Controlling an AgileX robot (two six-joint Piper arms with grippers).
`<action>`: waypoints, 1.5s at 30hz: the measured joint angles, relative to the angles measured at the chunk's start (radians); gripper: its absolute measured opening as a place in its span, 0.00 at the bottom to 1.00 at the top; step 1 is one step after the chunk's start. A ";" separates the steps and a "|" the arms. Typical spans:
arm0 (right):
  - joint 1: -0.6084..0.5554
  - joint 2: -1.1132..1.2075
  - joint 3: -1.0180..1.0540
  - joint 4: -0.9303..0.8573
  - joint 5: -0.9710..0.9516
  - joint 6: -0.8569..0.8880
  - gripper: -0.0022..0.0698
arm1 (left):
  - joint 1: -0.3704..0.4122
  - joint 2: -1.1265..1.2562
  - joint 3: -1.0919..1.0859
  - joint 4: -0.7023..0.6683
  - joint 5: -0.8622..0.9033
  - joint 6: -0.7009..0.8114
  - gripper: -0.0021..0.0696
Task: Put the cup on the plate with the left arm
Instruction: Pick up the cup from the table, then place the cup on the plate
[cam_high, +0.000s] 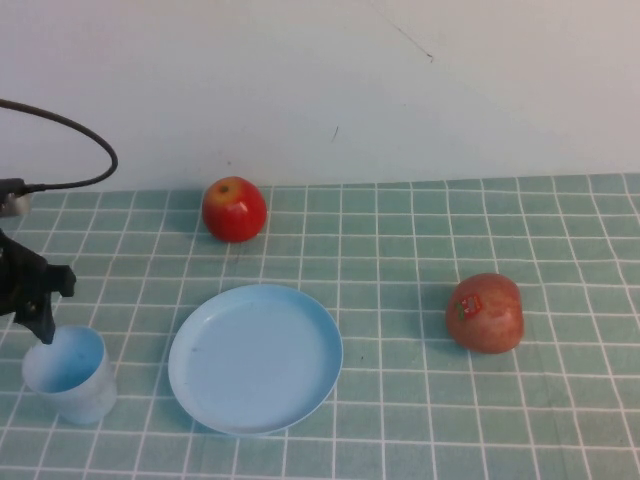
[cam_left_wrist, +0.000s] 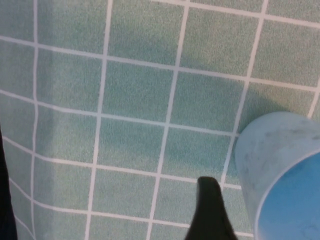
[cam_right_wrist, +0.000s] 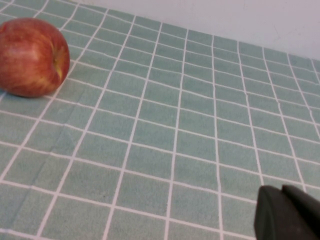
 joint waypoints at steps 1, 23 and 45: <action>0.000 0.000 0.000 0.000 0.000 0.000 0.03 | 0.000 0.007 0.000 0.000 -0.007 0.000 0.63; 0.000 0.000 0.000 0.000 0.000 0.000 0.03 | 0.000 0.165 -0.035 -0.069 0.000 0.025 0.05; 0.000 0.000 0.000 0.000 0.000 0.000 0.03 | -0.300 0.034 -0.188 -0.205 0.005 0.026 0.04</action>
